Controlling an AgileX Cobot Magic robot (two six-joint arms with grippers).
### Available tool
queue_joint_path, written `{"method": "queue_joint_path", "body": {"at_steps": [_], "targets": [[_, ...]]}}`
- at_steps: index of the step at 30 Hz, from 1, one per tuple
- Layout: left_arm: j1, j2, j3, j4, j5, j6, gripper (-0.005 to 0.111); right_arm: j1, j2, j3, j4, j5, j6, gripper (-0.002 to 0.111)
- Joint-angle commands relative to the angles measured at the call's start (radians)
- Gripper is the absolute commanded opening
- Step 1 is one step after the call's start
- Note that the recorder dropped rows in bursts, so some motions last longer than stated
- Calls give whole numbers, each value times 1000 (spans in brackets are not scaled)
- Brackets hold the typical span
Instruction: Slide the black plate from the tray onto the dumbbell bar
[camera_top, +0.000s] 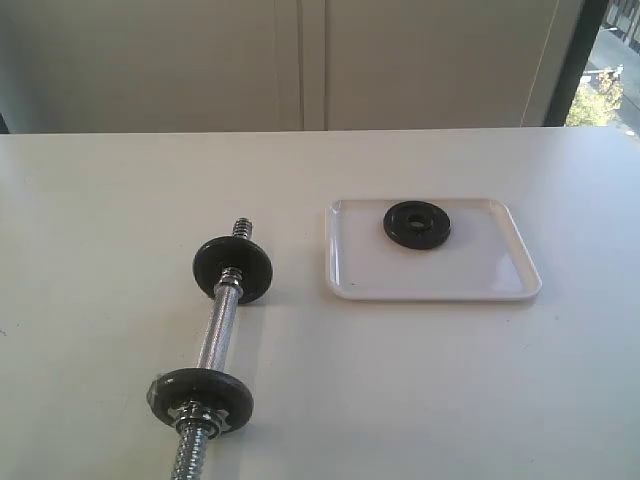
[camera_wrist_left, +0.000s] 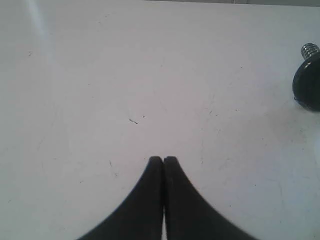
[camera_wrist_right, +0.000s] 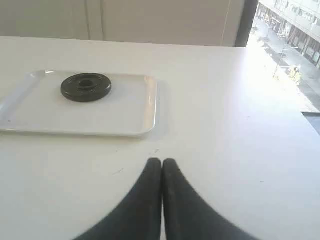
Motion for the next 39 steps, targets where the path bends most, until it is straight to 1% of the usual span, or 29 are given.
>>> {"method": "queue_joint_path", "body": {"at_steps": [1, 10, 17, 32, 34, 37, 38, 39], "targets": [[2, -4, 4, -2, -3, -6, 0, 3, -5, 6, -8, -6, -9, 0], [2, -4, 4, -2, -3, -6, 0, 5, -5, 6, -8, -6, -8, 0], [2, -4, 4, -2, -3, -6, 0, 82, -5, 6, -8, -6, -8, 0], [2, -4, 4, -2, -16, -6, 0, 121, -5, 6, 5, -6, -8, 0], [2, -4, 4, -2, -67, -12, 0, 121, -5, 6, 5, -6, -8, 0], [2, -4, 4, -2, -246, -35, 0, 123, -5, 6, 7, -6, -8, 0], [2, -4, 4, -2, -341, -35, 0, 125, -5, 6, 7, -6, -8, 0], [2, -4, 4, -2, -398, -35, 0, 127, -5, 6, 7, -6, -8, 0]]}}
